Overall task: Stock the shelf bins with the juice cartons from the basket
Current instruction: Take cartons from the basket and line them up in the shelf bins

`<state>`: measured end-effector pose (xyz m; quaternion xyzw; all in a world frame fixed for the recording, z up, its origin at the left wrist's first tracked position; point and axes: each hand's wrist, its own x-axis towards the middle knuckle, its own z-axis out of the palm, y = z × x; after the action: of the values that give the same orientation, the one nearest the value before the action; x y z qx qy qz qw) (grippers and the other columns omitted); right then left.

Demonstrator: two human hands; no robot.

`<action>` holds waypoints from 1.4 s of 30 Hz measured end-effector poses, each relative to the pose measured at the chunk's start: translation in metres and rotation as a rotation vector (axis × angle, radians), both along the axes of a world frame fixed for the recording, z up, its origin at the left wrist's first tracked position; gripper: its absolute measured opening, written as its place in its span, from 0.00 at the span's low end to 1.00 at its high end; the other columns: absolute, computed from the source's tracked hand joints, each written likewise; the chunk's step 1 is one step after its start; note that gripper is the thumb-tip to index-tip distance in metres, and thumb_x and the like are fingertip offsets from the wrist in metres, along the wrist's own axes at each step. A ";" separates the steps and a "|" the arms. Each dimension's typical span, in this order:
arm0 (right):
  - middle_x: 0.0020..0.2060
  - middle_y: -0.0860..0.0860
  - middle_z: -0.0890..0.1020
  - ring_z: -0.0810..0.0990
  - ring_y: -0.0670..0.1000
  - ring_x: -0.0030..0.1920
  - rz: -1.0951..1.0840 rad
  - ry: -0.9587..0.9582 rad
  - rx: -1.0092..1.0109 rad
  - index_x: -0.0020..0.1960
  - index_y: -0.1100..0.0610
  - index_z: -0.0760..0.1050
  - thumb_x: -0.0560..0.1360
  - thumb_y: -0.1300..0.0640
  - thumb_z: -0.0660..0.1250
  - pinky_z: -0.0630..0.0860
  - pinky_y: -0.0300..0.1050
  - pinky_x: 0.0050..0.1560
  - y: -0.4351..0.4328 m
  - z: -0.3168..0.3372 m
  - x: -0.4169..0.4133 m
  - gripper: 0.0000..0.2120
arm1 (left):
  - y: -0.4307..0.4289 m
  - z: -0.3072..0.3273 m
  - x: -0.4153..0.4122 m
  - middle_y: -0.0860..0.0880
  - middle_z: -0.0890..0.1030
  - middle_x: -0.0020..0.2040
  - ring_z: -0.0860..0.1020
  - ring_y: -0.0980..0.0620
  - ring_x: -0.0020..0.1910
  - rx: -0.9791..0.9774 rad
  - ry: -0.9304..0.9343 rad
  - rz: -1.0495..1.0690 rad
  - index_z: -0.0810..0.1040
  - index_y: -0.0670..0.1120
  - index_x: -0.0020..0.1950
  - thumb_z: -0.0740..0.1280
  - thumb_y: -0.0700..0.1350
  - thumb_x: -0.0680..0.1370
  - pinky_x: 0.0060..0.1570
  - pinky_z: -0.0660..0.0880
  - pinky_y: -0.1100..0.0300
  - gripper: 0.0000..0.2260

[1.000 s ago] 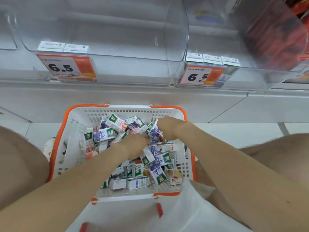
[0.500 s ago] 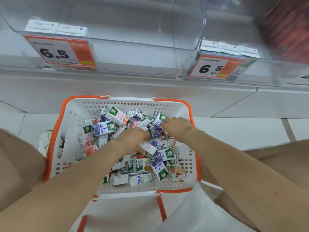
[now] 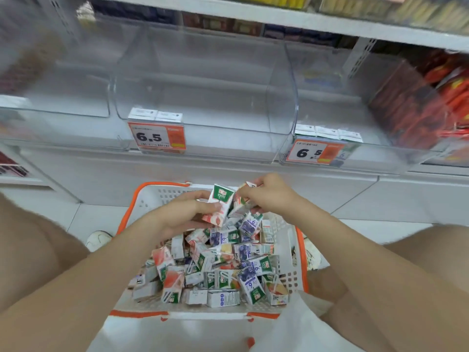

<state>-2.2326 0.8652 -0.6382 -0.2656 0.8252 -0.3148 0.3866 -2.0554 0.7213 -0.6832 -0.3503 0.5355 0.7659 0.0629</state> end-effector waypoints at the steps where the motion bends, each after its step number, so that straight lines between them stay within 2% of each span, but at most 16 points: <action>1: 0.36 0.57 0.84 0.85 0.53 0.31 -0.003 -0.017 -0.012 0.49 0.61 0.78 0.75 0.51 0.75 0.78 0.53 0.39 0.001 0.012 0.006 0.14 | 0.002 0.011 0.002 0.42 0.87 0.52 0.85 0.46 0.49 -0.014 0.011 0.003 0.79 0.39 0.65 0.73 0.39 0.80 0.53 0.82 0.52 0.14; 4: 0.37 0.54 0.79 0.85 0.53 0.29 -0.042 0.046 -0.040 0.49 0.56 0.74 0.74 0.48 0.73 0.74 0.48 0.37 0.001 0.041 0.017 0.14 | 0.002 0.042 0.008 0.40 0.87 0.49 0.85 0.47 0.46 -0.085 0.049 0.002 0.77 0.38 0.64 0.73 0.39 0.80 0.50 0.82 0.52 0.14; 6: 0.36 0.53 0.80 0.85 0.55 0.28 -0.084 0.171 -0.081 0.47 0.55 0.72 0.75 0.45 0.70 0.74 0.46 0.36 -0.003 0.059 0.021 0.14 | -0.002 0.066 0.014 0.38 0.87 0.52 0.85 0.46 0.47 -0.148 0.075 0.051 0.76 0.37 0.66 0.74 0.40 0.80 0.53 0.83 0.50 0.17; 9: 0.35 0.54 0.83 0.84 0.57 0.29 -0.217 0.268 -0.254 0.50 0.55 0.73 0.76 0.46 0.67 0.76 0.44 0.30 -0.012 0.085 0.029 0.12 | -0.011 0.098 0.022 0.40 0.88 0.50 0.86 0.46 0.46 -0.226 0.151 0.186 0.76 0.37 0.62 0.74 0.39 0.79 0.58 0.83 0.47 0.15; 12: 0.37 0.58 0.82 0.84 0.63 0.33 -0.370 0.098 -0.572 0.51 0.58 0.69 0.79 0.55 0.67 0.74 0.42 0.27 -0.020 0.104 0.044 0.09 | -0.022 0.121 0.024 0.38 0.87 0.51 0.86 0.43 0.47 -0.289 0.249 0.325 0.76 0.38 0.59 0.75 0.40 0.78 0.61 0.82 0.40 0.13; 15: 0.41 0.55 0.88 0.86 0.61 0.37 -0.296 -0.180 -0.721 0.54 0.57 0.65 0.80 0.60 0.70 0.79 0.50 0.35 -0.033 0.110 0.057 0.13 | -0.030 0.134 0.020 0.38 0.87 0.53 0.86 0.42 0.49 -0.396 0.303 0.400 0.76 0.39 0.58 0.77 0.42 0.77 0.59 0.83 0.41 0.15; 18: 0.46 0.52 0.89 0.88 0.58 0.42 -0.152 -0.184 -0.679 0.65 0.51 0.64 0.78 0.63 0.72 0.82 0.50 0.46 -0.044 0.110 0.059 0.23 | -0.035 0.135 0.015 0.41 0.88 0.52 0.87 0.40 0.52 -0.455 0.330 0.462 0.77 0.39 0.60 0.78 0.43 0.77 0.61 0.82 0.39 0.16; 20: 0.46 0.54 0.89 0.88 0.59 0.45 -0.096 -0.154 -0.662 0.72 0.46 0.63 0.77 0.65 0.73 0.82 0.47 0.48 -0.049 0.110 0.054 0.31 | -0.039 0.132 0.015 0.41 0.88 0.52 0.87 0.40 0.50 -0.460 0.328 0.491 0.78 0.40 0.60 0.78 0.42 0.77 0.60 0.82 0.40 0.16; 21: 0.46 0.54 0.89 0.88 0.59 0.46 -0.075 -0.140 -0.653 0.72 0.44 0.63 0.77 0.66 0.72 0.83 0.46 0.48 -0.051 0.111 0.051 0.32 | -0.041 0.132 0.015 0.41 0.88 0.51 0.87 0.40 0.49 -0.458 0.326 0.499 0.78 0.40 0.60 0.78 0.42 0.76 0.58 0.83 0.41 0.16; 24: 0.43 0.57 0.89 0.87 0.60 0.42 -0.044 -0.128 -0.655 0.69 0.48 0.68 0.80 0.61 0.71 0.82 0.51 0.47 -0.058 0.114 0.045 0.22 | -0.042 0.132 0.013 0.42 0.88 0.50 0.88 0.43 0.46 -0.497 0.311 0.532 0.79 0.42 0.58 0.79 0.42 0.75 0.54 0.83 0.48 0.16; 26: 0.41 0.57 0.88 0.86 0.54 0.37 -0.080 -0.105 -0.669 0.65 0.52 0.69 0.82 0.57 0.71 0.82 0.52 0.46 -0.063 0.114 0.042 0.16 | -0.042 0.132 0.012 0.44 0.88 0.49 0.87 0.45 0.47 -0.588 0.283 0.567 0.79 0.43 0.58 0.80 0.43 0.75 0.50 0.83 0.53 0.15; 29: 0.43 0.52 0.88 0.80 0.43 0.33 -0.129 0.115 -0.704 0.62 0.52 0.65 0.81 0.57 0.71 0.76 0.43 0.39 -0.072 0.111 0.031 0.17 | -0.046 0.128 0.013 0.45 0.87 0.51 0.86 0.44 0.50 -0.683 0.253 0.624 0.79 0.45 0.56 0.79 0.42 0.75 0.50 0.83 0.52 0.14; 32: 0.44 0.47 0.86 0.81 0.45 0.39 -0.064 0.446 -0.733 0.61 0.50 0.63 0.78 0.56 0.73 0.76 0.46 0.42 -0.082 0.109 0.019 0.20 | -0.050 0.127 0.018 0.47 0.87 0.52 0.86 0.46 0.51 -0.743 0.231 0.634 0.79 0.46 0.57 0.79 0.43 0.76 0.55 0.83 0.47 0.13; 34: 0.48 0.46 0.85 0.83 0.49 0.46 0.053 0.583 -0.714 0.64 0.51 0.66 0.79 0.55 0.73 0.79 0.48 0.47 -0.091 0.105 0.012 0.20 | -0.051 0.127 0.022 0.50 0.86 0.51 0.85 0.49 0.51 -0.811 0.217 0.626 0.79 0.48 0.56 0.79 0.44 0.76 0.56 0.82 0.46 0.12; 38: 0.52 0.49 0.84 0.82 0.52 0.50 0.211 0.666 -0.533 0.64 0.53 0.74 0.78 0.59 0.73 0.79 0.54 0.55 -0.113 0.089 0.006 0.17 | -0.050 0.123 0.031 0.57 0.85 0.51 0.83 0.55 0.52 -0.948 0.146 0.610 0.79 0.53 0.54 0.79 0.47 0.75 0.56 0.81 0.47 0.11; 42: 0.48 0.49 0.85 0.81 0.52 0.49 0.291 0.630 -0.344 0.59 0.52 0.79 0.77 0.56 0.69 0.78 0.48 0.53 -0.127 0.090 0.009 0.11 | -0.048 0.118 0.039 0.58 0.84 0.51 0.82 0.57 0.52 -1.026 0.072 0.592 0.79 0.52 0.55 0.80 0.47 0.74 0.56 0.80 0.50 0.14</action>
<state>-2.2238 0.7377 -0.5480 -0.5247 0.7923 -0.2933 0.1046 -2.0169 0.6731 -0.5656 -0.4442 0.7185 0.4058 -0.3490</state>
